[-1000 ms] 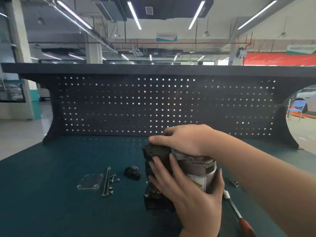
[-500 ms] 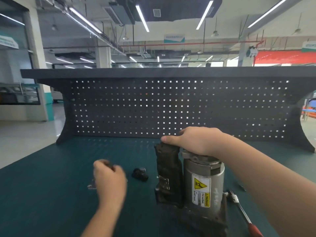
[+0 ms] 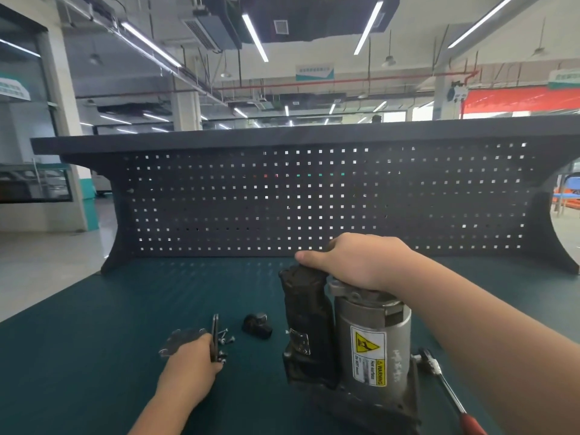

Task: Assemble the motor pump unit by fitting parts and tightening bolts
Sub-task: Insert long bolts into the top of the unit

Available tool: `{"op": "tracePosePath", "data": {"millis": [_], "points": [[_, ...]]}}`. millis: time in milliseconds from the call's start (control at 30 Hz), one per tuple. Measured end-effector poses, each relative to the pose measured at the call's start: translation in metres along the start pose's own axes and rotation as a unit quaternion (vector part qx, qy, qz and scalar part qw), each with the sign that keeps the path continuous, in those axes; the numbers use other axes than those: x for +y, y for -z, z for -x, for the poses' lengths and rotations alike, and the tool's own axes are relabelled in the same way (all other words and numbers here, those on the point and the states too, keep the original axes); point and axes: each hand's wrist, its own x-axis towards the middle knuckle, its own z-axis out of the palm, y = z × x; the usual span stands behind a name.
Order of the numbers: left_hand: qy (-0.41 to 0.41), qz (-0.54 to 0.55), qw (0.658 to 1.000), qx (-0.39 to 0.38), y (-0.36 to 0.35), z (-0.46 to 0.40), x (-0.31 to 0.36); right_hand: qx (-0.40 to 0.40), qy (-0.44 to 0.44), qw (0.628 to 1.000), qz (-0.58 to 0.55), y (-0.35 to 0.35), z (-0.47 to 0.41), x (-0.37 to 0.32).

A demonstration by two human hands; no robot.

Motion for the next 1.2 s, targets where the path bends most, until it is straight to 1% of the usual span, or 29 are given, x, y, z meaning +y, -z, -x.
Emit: {"op": "tracePosePath", "data": {"millis": [133,200,400,533,600,700,800,833,900,967,1067,1100,1133,1167,1200], "points": [[-0.004,-0.029,0.998,0.051,-0.002,-0.001,0.003,0.008,-0.008,1.000,0.001,0.000,0.001,0.000],[-0.001,-0.027,0.998,0.055,-0.002,-0.001,0.005,0.011,-0.009,1.000,0.004,0.001,0.002,0.000],[0.008,0.004,0.999,0.040,-0.007,-0.008,0.004,0.012,-0.011,1.000,-0.002,0.001,0.003,-0.001],[0.067,0.032,0.997,0.018,-0.004,-0.019,0.005,0.014,-0.012,1.000,-0.001,0.001,0.004,-0.002],[0.089,0.025,0.996,-0.012,0.003,-0.023,0.010,0.013,-0.012,1.000,0.001,0.002,0.005,-0.003],[0.100,-0.039,0.991,-0.085,0.010,-0.030,0.020,0.012,-0.010,1.000,0.001,0.002,0.007,-0.004],[0.110,-0.110,0.979,-0.132,0.016,-0.036,0.034,0.018,-0.009,1.000,0.004,0.002,0.006,-0.004],[0.113,-0.122,0.976,-0.137,0.015,-0.040,0.038,0.017,-0.011,1.000,0.004,0.002,0.006,-0.004],[0.123,-0.156,0.972,-0.123,0.014,-0.036,0.046,0.014,-0.008,1.000,0.007,0.002,0.006,-0.005],[0.102,-0.175,0.975,-0.091,0.010,-0.035,0.042,0.013,0.000,1.000,0.012,0.002,0.007,-0.006],[0.084,-0.103,0.991,-0.029,0.018,-0.032,0.038,0.007,0.034,0.998,0.042,0.003,0.007,-0.006],[0.084,-0.045,0.995,0.009,0.026,-0.030,0.040,0.003,0.049,0.997,0.054,0.004,0.008,-0.006],[0.063,0.026,0.995,0.073,0.034,-0.028,0.042,0.005,0.057,0.997,0.056,0.004,0.009,-0.006],[0.037,0.134,0.980,0.142,0.044,-0.024,0.049,0.015,0.060,0.997,0.049,0.003,0.009,-0.005],[0.004,0.280,0.941,0.189,0.054,-0.016,0.056,0.032,0.062,0.997,0.035,0.002,0.010,-0.004]]}}
